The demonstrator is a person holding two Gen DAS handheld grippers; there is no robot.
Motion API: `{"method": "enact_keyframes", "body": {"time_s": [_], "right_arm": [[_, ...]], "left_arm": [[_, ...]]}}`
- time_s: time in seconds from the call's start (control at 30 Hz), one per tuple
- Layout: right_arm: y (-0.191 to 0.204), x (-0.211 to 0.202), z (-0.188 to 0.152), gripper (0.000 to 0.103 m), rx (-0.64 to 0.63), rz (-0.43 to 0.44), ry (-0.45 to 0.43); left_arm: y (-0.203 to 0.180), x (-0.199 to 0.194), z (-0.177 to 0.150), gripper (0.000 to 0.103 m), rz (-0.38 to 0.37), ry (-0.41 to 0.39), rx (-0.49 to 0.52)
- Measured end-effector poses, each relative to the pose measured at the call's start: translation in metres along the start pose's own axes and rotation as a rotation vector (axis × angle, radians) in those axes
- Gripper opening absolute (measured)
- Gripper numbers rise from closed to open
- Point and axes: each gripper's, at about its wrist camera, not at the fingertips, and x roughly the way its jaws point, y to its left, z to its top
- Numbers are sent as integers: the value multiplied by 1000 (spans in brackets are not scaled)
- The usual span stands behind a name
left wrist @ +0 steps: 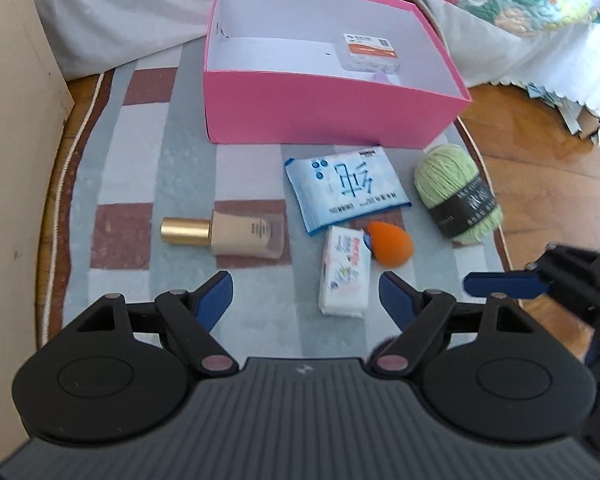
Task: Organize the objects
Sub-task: 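Move the left tool toward the white soap box beside the orange sponge, then close the left tool on the white soap box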
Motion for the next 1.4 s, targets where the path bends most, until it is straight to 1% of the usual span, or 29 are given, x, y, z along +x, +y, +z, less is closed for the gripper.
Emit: {"method": "enact_keyframes", "body": {"time_s": [0.03,0.1,0.2,0.3,0.4,0.47,0.5,0.6,0.63,0.7,0.77,0.8,0.83,0.87,0.9,0.93,0.97,1.0,1.03,1.07,1.1,1.17,1.3,1.4], "right_arm": [[-4,11,-1,90,23,-9,-5],[-6,31,-2,90,30,-33,31],[-12,57,-4,90,39,-69,54],[-20,76,-10,90,77,-107,52],[-26,87,-18,89,142,-101,45],[-27,92,-24,89,180,-104,34],[-27,94,-26,89,188,-108,22],[-20,100,-32,89,174,-131,-36],[-16,103,-32,89,146,-132,-45],[-9,110,-31,89,93,-160,-41],[-7,115,-33,89,77,-189,-44],[-8,116,-34,87,82,-200,-45],[-8,116,-35,79,78,-221,-60],[-6,115,-37,75,63,-271,-85],[-5,115,-37,74,40,-332,-94],[-5,115,-38,73,25,-345,-99],[-6,113,-38,70,33,-327,-105],[-8,111,-39,64,48,-307,-106],[-9,109,-41,61,56,-292,-105],[-8,108,-43,59,51,-291,-108],[-7,106,-45,58,40,-296,-111],[-8,102,-49,57,36,-292,-110],[-14,95,-55,55,70,-268,-102],[-14,94,-57,59,59,-279,-102]], "left_arm": [[0,6,1,80,10,-1,10],[1,18,2,80,29,-3,34],[2,34,1,80,33,6,45],[3,47,-2,80,14,6,37],[6,59,-8,80,-28,18,14],[6,67,-10,80,-28,41,10],[6,72,-12,80,-16,52,11],[7,84,-14,80,11,74,18],[8,86,-14,80,14,80,16],[11,90,-14,79,10,79,3],[14,93,-15,75,-33,88,-29],[17,95,-16,69,-66,92,-64],[19,97,-17,63,-94,100,-95],[20,100,-17,56,-114,113,-110],[19,100,-18,55,-116,106,-113],[18,98,-18,52,-113,92,-107],[17,97,-19,47,-115,82,-103],[17,96,-19,43,-126,78,-107],[17,96,-19,39,-143,77,-115],[17,96,-19,31,-165,81,-121],[16,96,-19,26,-180,85,-123],[14,97,-21,23,-199,88,-126],[9,99,-25,23,-210,90,-129],[5,102,-26,24,-230,97,-144]]}}
